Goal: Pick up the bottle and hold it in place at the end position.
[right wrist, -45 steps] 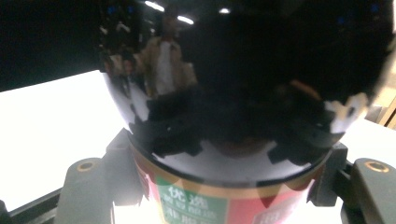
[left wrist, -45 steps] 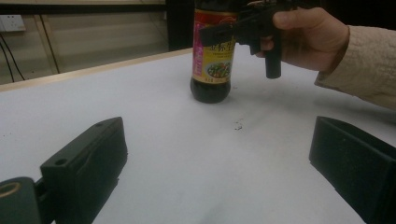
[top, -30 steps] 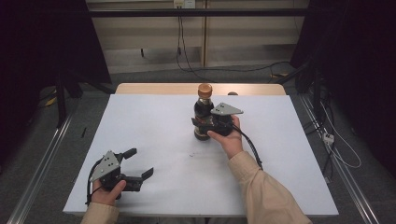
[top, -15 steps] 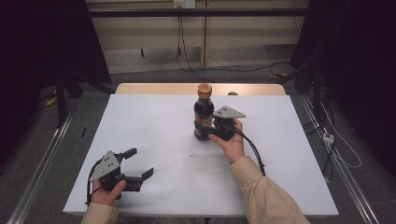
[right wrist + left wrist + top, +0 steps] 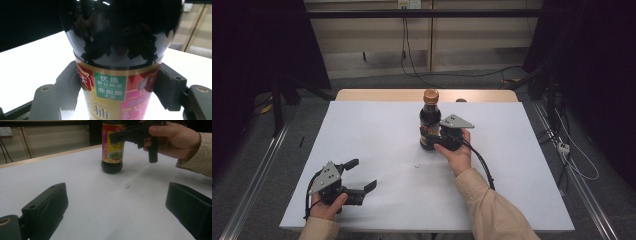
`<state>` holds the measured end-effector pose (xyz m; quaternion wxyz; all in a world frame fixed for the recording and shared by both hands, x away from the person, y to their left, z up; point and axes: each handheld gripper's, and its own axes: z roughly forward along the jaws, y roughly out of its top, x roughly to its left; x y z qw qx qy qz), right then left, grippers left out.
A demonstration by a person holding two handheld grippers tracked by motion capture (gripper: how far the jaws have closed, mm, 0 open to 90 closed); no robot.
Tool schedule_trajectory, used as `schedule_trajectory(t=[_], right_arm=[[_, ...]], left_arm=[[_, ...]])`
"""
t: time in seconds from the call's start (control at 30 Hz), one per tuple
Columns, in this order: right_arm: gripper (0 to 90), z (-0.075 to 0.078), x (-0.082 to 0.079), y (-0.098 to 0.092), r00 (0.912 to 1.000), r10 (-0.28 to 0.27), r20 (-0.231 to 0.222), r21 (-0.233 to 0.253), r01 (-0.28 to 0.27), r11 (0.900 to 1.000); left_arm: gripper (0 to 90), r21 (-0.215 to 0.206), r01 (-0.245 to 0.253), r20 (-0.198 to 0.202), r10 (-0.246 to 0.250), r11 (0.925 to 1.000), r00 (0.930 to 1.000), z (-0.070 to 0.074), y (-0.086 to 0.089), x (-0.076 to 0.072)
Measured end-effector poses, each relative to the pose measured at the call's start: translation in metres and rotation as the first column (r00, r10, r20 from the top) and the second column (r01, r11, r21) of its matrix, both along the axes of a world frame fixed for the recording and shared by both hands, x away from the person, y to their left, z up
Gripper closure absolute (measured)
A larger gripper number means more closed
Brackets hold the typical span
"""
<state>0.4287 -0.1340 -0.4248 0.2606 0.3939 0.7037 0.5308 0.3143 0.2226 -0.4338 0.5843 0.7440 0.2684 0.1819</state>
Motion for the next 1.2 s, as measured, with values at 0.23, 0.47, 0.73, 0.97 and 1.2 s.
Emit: schedule_trajectory(t=[0.23,0.47,0.73,0.97,1.2], right_arm=[[30.5,-0.001,0.004,-0.008,0.9972,0.073,0.017,-0.002,-0.073,0.997],[30.2,-0.001,0.007,-0.011,0.9945,0.103,0.015,-0.002,-0.103,0.995],[27.8,0.003,0.006,-0.009,0.9968,0.078,-0.02,0.012,-0.077,0.997],[21.4,0.014,0.005,-0.01,0.9982,0.061,-0.002,0.072,-0.06,0.996],[23.5,0.024,0.007,-0.008,0.9984,0.055,-0.013,0.082,-0.054,0.995]], left_arm=[[3.9,-0.006,0.002,0.002,-0.002,1.0,1.0,0.0,-0.001,-0.001],[3.9,-0.001,0.001,0.002,-0.001,1.0,1.0,0.0,0.0,-0.001],[3.9,-0.004,-0.002,0.002,0.002,1.0,1.0,0.0,-0.001,-0.001],[3.9,0.0,-0.001,-0.002,0.001,1.0,1.0,0.0,-0.001,0.0],[3.9,-0.002,-0.001,-0.003,0.001,1.0,1.0,0.0,-0.001,0.0]])
